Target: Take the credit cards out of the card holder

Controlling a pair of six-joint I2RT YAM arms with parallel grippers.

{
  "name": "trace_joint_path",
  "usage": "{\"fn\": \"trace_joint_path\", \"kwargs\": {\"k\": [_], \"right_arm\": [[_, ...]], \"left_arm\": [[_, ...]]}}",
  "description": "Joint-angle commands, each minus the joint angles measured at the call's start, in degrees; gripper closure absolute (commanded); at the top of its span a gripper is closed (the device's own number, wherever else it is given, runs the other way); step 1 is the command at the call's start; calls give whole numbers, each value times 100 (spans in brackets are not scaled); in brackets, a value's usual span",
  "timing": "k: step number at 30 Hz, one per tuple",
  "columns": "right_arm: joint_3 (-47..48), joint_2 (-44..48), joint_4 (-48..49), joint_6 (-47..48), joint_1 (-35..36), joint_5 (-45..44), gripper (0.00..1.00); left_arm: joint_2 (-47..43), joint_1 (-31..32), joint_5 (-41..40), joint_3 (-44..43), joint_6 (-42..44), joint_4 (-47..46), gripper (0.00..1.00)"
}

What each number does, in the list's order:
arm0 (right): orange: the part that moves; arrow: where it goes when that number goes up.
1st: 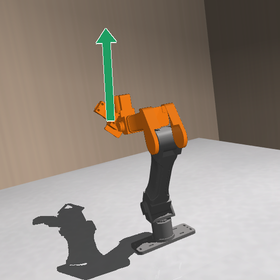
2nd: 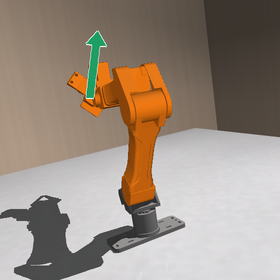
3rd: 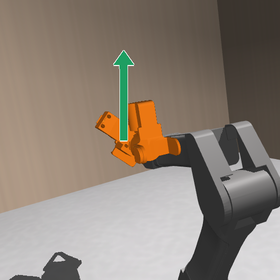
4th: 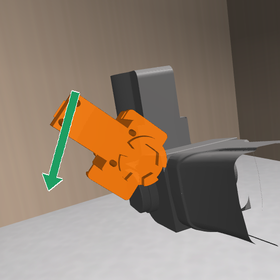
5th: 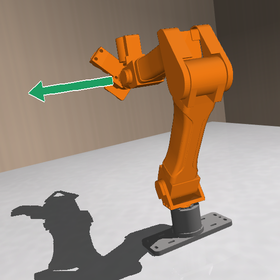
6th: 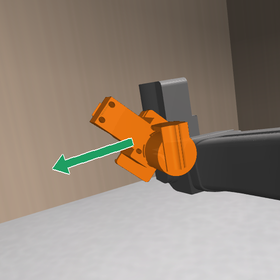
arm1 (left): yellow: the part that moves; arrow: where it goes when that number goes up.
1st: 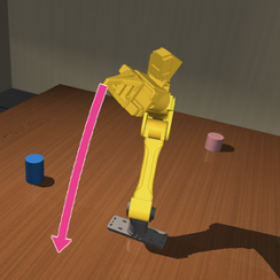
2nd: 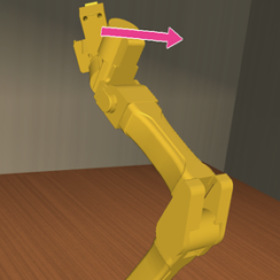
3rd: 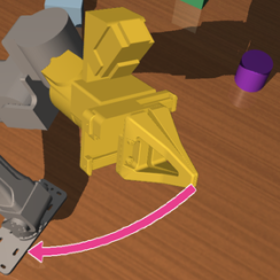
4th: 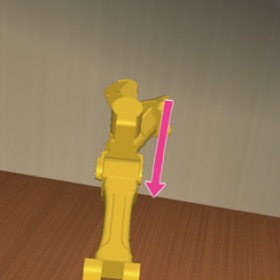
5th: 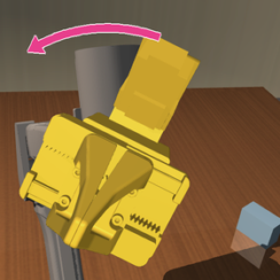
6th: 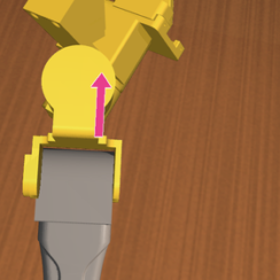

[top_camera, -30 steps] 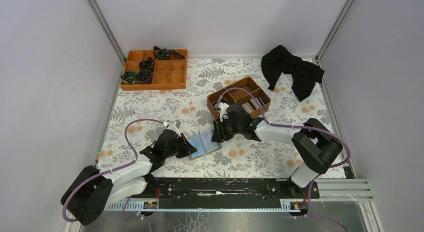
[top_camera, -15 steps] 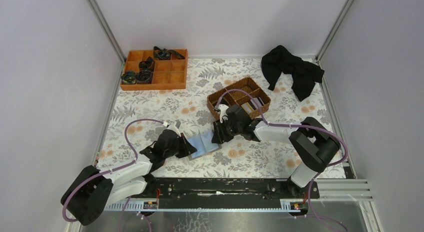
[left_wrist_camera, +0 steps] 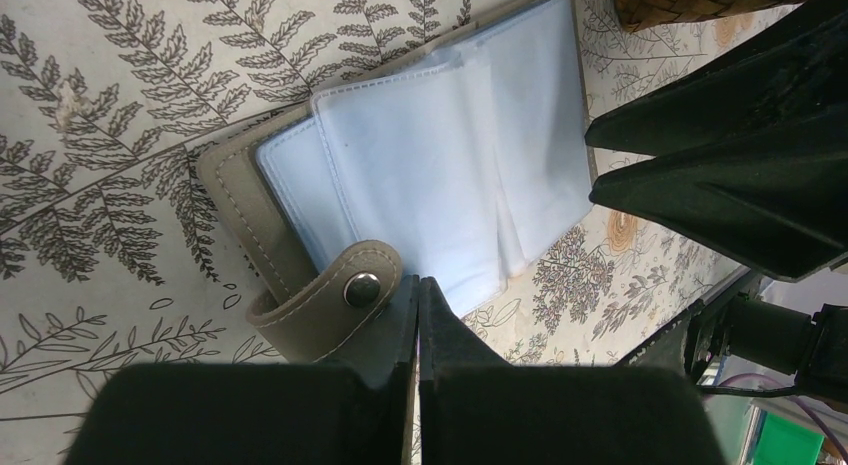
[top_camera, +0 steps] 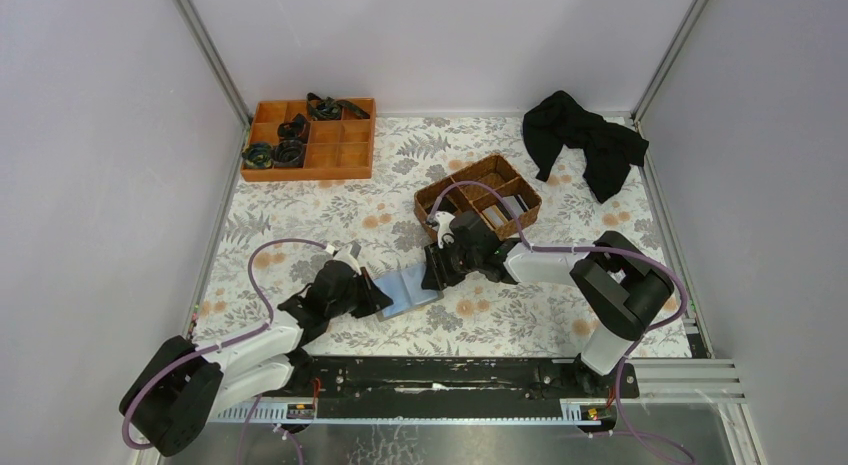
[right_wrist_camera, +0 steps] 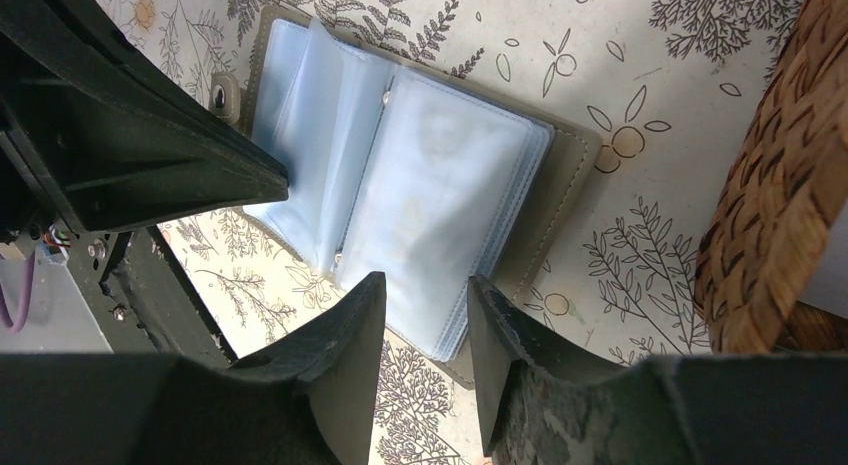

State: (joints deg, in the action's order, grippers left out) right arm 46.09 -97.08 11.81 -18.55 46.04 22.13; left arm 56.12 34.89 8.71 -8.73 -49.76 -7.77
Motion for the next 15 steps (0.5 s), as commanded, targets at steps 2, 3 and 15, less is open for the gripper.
{"fn": "trace_joint_path", "kwargs": {"k": [2, 3, 15], "right_arm": [[47, 128, 100, 4, 58, -8, 57], [42, 150, 84, 20, 59, -30, 57], [202, -268, 540, -214, 154, 542, 57]], "left_arm": [[-23, 24, -114, 181, 171, 402, 100], [-36, 26, -114, 186, 168, 401, 100], [-160, 27, -130, 231, 142, 469, 100]]}}
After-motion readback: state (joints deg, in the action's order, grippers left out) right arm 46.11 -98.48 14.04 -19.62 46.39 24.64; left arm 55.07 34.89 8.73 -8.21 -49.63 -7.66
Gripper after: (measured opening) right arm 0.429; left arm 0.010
